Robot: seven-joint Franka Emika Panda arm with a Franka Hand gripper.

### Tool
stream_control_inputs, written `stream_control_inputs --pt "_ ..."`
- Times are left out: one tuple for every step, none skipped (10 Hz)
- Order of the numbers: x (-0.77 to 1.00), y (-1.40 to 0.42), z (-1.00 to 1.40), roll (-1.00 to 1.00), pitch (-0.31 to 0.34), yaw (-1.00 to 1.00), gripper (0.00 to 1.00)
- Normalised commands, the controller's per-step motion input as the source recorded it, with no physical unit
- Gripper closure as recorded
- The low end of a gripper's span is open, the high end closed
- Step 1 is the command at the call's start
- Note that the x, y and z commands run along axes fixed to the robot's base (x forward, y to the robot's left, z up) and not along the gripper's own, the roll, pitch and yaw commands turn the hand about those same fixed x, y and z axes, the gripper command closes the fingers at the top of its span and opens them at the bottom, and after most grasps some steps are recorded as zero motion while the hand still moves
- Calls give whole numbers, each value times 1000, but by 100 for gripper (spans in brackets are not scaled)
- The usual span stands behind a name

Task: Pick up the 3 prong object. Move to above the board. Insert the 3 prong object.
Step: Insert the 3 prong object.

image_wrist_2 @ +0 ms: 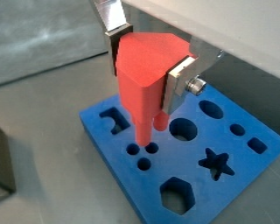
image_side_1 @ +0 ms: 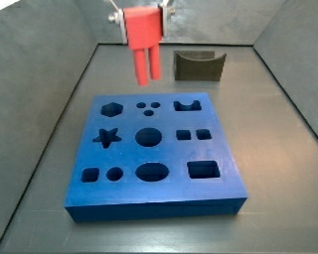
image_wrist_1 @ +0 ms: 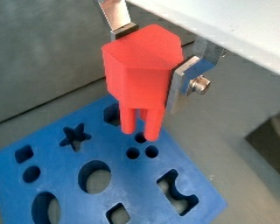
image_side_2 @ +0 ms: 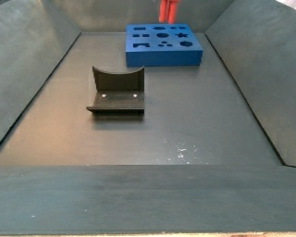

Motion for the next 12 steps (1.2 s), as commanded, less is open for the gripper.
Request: stream_control_inputs --pt "126 0 -534 0 0 669 100" --pt "51 0 -517 26 0 694 100" --pt "71 0 -457 20 0 680 100" --pt "86 20 -466 0 0 683 100" --pt "83 34 -500 29 0 720 100" --pt "63 51 -497 60 0 717 100" --pt "0 91 -451 9 0 649 100" --pt "0 114 -451 89 0 671 100" --pt "-111 46 -349 26 0 431 100" --pt "0 0 -63 54 0 0 100" --pt "0 0 -160 49 -37 106 100" --pt "3 -100 -254 31 -69 254 100"
